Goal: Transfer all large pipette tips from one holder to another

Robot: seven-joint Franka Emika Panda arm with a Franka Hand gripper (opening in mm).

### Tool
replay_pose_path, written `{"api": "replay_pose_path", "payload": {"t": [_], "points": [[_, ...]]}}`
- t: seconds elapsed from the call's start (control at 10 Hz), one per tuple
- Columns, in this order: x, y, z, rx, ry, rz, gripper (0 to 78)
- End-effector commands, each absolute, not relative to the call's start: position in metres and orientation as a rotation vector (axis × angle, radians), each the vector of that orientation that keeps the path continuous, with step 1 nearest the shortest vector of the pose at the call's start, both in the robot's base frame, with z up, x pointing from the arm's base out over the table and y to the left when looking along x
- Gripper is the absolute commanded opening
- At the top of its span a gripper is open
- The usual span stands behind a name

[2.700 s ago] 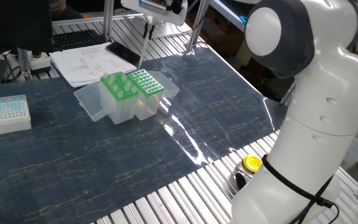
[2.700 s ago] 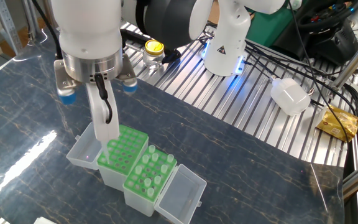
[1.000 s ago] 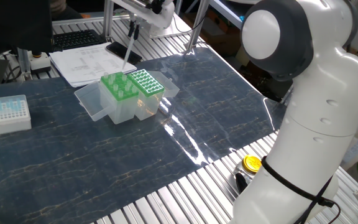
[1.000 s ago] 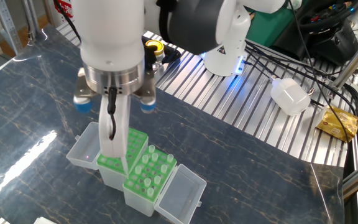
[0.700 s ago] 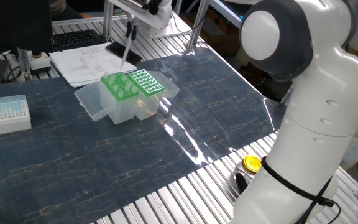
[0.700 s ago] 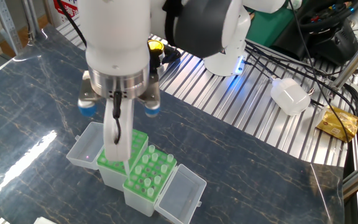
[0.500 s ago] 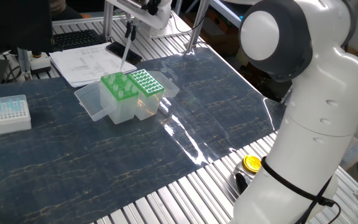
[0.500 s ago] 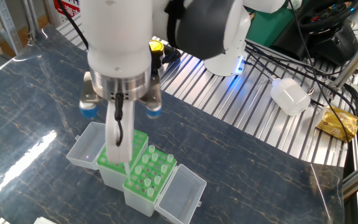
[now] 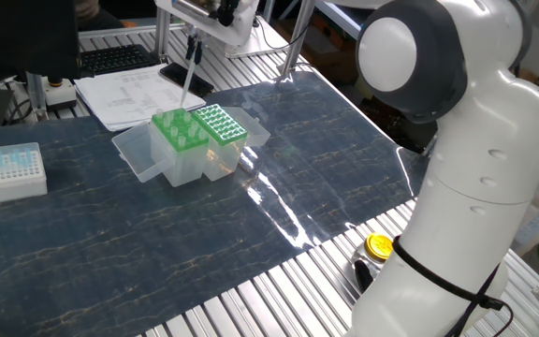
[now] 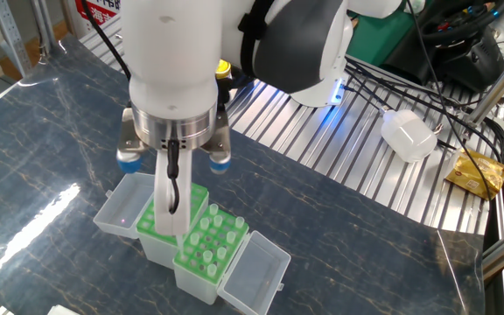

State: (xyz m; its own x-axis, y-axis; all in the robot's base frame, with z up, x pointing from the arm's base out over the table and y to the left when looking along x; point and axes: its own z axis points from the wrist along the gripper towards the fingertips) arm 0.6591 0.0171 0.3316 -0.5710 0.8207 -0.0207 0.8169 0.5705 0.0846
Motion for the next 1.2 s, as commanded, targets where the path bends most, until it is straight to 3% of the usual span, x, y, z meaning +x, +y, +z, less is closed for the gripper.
{"api": "replay_pose_path", "payload": {"t": [0.1,1.2], "points": [[0.656,0.018,0.325,1.413,2.723,0.101,1.1],[0.648,0.023,0.292,1.436,2.703,0.128,1.1]]}}
